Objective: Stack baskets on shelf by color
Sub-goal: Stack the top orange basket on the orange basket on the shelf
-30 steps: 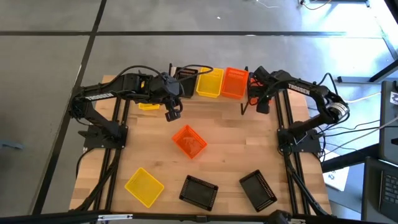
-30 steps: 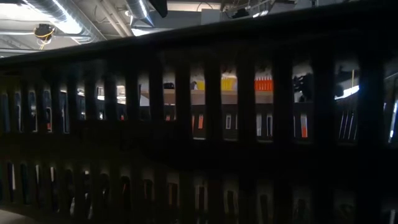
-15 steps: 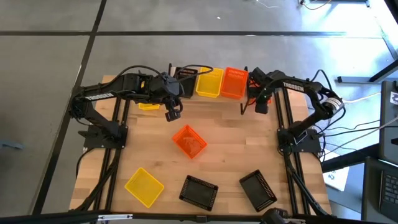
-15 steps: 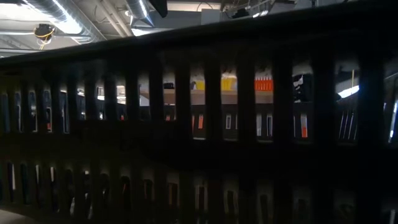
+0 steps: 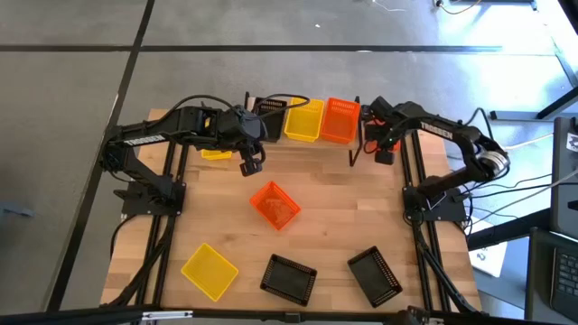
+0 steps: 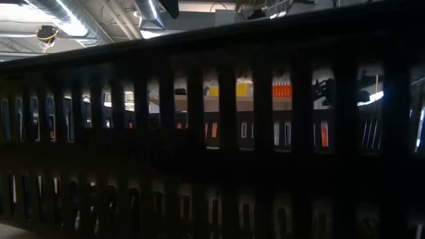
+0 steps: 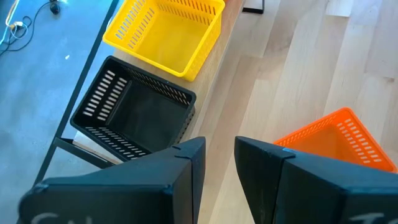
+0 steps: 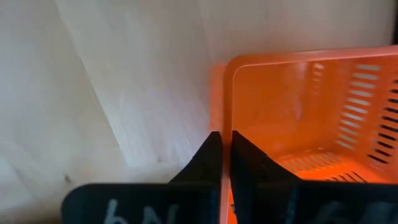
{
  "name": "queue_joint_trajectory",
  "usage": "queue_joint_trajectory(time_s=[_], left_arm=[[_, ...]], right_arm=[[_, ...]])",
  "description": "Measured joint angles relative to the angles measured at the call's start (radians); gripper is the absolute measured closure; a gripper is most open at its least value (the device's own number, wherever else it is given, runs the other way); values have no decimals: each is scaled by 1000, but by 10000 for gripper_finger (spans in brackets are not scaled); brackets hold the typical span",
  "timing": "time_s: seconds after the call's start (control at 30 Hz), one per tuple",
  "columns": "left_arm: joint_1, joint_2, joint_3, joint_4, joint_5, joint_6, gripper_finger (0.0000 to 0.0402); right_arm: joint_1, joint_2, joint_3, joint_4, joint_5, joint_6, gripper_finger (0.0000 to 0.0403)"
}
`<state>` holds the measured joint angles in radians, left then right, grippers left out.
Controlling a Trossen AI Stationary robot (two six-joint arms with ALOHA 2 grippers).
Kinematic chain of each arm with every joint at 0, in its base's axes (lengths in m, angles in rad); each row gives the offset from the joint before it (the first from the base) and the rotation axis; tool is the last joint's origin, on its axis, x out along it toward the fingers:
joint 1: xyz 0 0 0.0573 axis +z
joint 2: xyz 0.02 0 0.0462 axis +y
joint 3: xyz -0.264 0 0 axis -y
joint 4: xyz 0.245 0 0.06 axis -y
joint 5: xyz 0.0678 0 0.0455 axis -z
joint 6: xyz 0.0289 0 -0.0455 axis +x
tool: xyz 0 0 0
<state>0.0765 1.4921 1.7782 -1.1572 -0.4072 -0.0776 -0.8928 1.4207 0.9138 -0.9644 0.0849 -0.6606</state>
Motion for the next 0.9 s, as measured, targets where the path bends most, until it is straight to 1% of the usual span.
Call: queue_joint_trajectory(time_s=[0.3, 0.4, 0.47, 0.57, 0.67, 0.8, 0.9], left_arm=[[0, 0, 0, 0, 0, 0, 324], [0, 0, 0, 0, 0, 0, 324], [0, 0, 0, 0, 0, 0, 324], [0, 0, 0, 0, 0, 0, 324], [0, 0, 0, 0, 0, -1, 324], [0, 0, 0, 0, 0, -1, 324], [0, 0, 0, 0, 0, -1, 324]], right_arm=[[18, -180, 0, -81, 5, 55, 401], [41, -245, 8, -113, 49, 105, 401], [60, -280, 38, -156, 78, 142, 402], [89, -321, 117, -228, 107, 211, 402], [115, -336, 227, -288, 140, 272, 402], [158, -321, 388, -366, 213, 366, 403], [183, -284, 510, -421, 221, 411, 403]])
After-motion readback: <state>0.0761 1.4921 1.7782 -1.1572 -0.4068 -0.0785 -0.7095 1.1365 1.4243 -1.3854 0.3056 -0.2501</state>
